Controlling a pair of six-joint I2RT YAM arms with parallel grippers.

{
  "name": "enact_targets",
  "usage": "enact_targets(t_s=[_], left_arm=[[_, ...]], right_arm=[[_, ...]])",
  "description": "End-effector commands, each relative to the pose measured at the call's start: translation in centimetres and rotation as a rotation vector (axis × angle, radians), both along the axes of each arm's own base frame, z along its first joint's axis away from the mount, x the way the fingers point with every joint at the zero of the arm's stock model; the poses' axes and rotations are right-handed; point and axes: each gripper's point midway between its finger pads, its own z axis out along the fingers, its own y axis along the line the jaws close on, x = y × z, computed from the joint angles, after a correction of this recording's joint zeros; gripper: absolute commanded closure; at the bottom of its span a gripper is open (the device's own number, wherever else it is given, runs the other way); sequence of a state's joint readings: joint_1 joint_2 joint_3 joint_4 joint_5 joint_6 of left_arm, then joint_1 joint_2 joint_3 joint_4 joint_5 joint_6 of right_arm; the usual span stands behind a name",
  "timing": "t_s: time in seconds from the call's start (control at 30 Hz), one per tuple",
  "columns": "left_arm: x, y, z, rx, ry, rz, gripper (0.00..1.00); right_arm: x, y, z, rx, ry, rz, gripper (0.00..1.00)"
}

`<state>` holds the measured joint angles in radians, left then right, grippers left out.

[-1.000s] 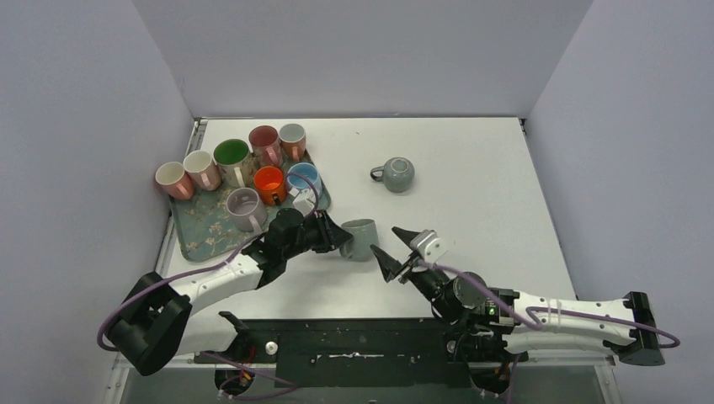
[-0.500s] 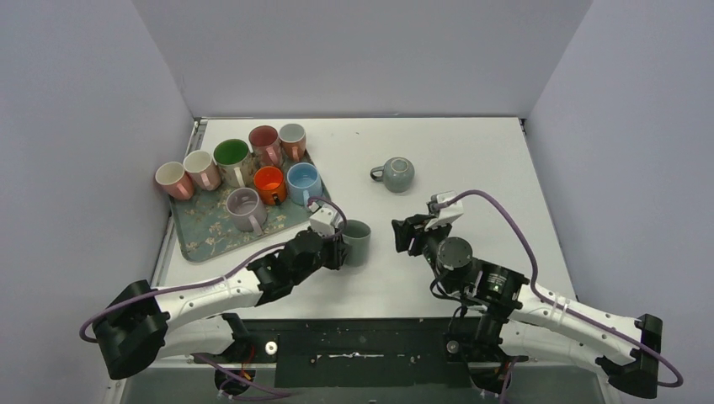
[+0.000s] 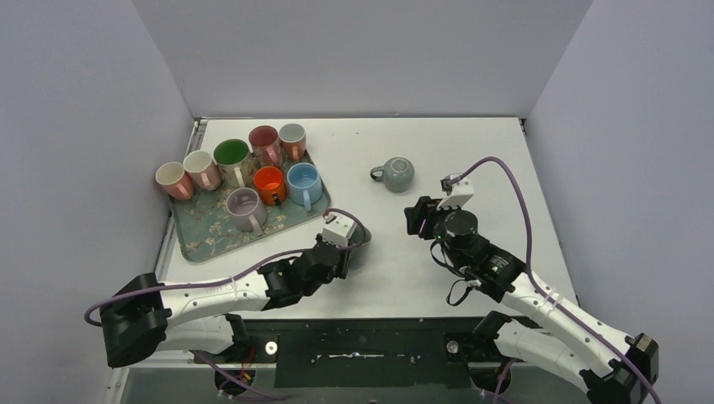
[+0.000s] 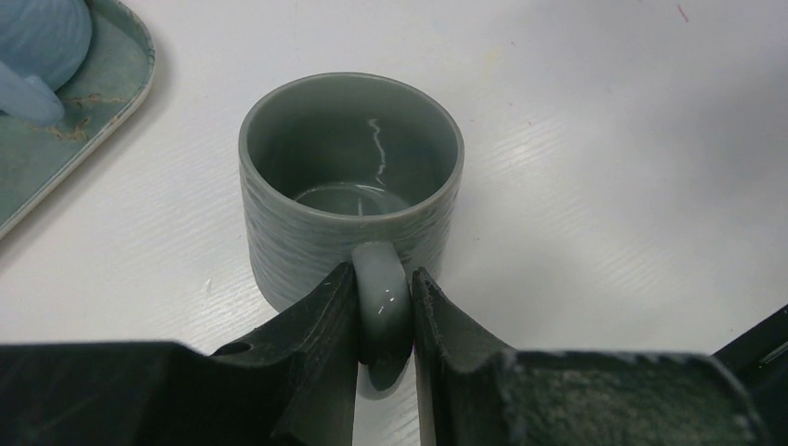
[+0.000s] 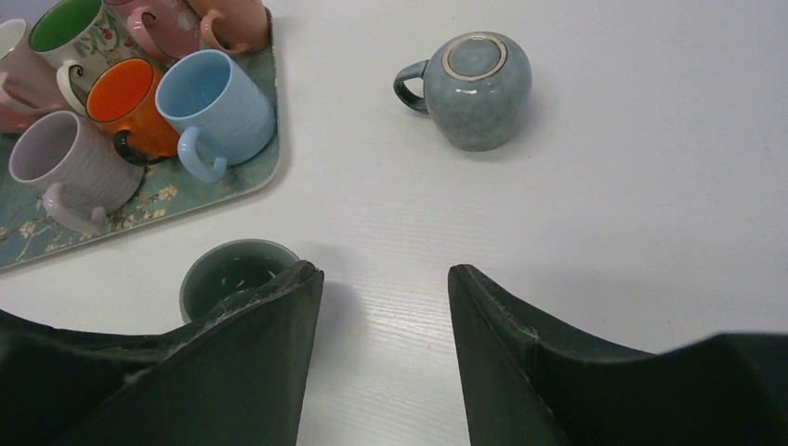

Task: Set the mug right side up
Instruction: Turn over the cup at the center of the board.

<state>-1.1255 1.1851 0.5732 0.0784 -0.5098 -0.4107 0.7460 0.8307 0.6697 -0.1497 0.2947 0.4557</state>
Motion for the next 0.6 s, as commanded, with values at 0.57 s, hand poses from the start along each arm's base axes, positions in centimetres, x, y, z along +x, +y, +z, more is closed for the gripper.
enact_targets(t_s=[0.57], left_arm=[[-0.1,2.4,-4.0,0.079,0.121,0.196,0.78]], right_arm=[[-0.1,-0.2,1.2,0.064,-0.012,0.039,0.47]])
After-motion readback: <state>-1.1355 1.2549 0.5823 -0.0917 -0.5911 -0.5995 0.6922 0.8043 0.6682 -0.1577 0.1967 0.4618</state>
